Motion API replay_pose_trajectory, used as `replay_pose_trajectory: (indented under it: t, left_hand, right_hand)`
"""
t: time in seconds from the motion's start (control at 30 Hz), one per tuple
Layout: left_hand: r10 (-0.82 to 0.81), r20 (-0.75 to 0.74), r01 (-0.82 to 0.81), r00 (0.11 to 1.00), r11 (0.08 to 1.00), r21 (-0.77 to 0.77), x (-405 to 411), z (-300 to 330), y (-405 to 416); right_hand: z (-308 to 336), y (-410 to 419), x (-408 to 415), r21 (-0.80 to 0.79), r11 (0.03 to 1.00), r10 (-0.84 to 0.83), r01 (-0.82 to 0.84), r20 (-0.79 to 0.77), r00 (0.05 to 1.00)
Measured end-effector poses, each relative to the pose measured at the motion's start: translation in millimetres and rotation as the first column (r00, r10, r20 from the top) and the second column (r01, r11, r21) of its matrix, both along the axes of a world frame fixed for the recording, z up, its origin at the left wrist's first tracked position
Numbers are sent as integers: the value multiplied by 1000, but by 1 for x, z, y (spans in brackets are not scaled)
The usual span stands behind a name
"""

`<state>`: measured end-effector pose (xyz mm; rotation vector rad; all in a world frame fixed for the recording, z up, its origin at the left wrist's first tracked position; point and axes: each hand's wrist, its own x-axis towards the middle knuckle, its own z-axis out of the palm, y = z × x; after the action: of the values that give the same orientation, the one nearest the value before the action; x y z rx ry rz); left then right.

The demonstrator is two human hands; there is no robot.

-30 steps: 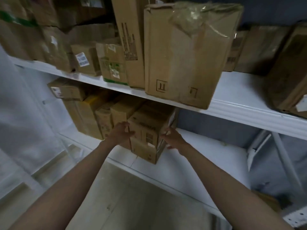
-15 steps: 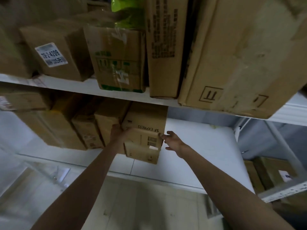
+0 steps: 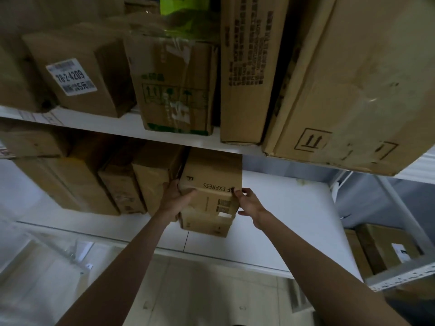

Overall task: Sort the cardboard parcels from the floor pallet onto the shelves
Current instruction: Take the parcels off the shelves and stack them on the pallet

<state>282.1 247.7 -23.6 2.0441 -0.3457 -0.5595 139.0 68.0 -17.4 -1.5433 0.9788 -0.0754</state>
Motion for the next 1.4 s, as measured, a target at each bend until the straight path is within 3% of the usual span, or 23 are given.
replay_pose_trajectory:
  t: [0.2, 0.43, 0.7, 1.03, 1.13, 1.27, 1.4]
  left_hand:
    - [-29, 7, 29, 1000, 998, -49, -25, -2, -15]
    - [-88, 135, 67, 987, 986, 155, -91, 2, -40]
    - [-192, 143, 160, 971, 964, 212, -191, 12, -74]
    - [-366, 73, 330, 928, 896, 298, -295, 16, -116]
    - [-397, 139, 317, 907, 864, 392, -310, 13, -129]
    - [-467, 242, 359, 851, 852, 381, -316, 14, -141]
    - [-548, 306, 348, 778, 782, 517, -312, 14, -144]
  right_hand:
    - [-2, -19, -34, -140, 990, 23, -36, -93, 995]
    - [0, -44, -106, -216, 974, 39, -66, -127, 991]
    - [-1, -70, -211, -146, 989, -2, -10, -81, 997]
    - [-16, -114, -337, -195, 978, -97, 70, -131, 987]
    - [-20, -119, -363, -116, 987, -120, 109, -95, 988]
    - [-21, -112, -368, -62, 993, -96, 97, 14, 995]
    - [-21, -103, -358, -58, 993, -91, 99, 119, 989]
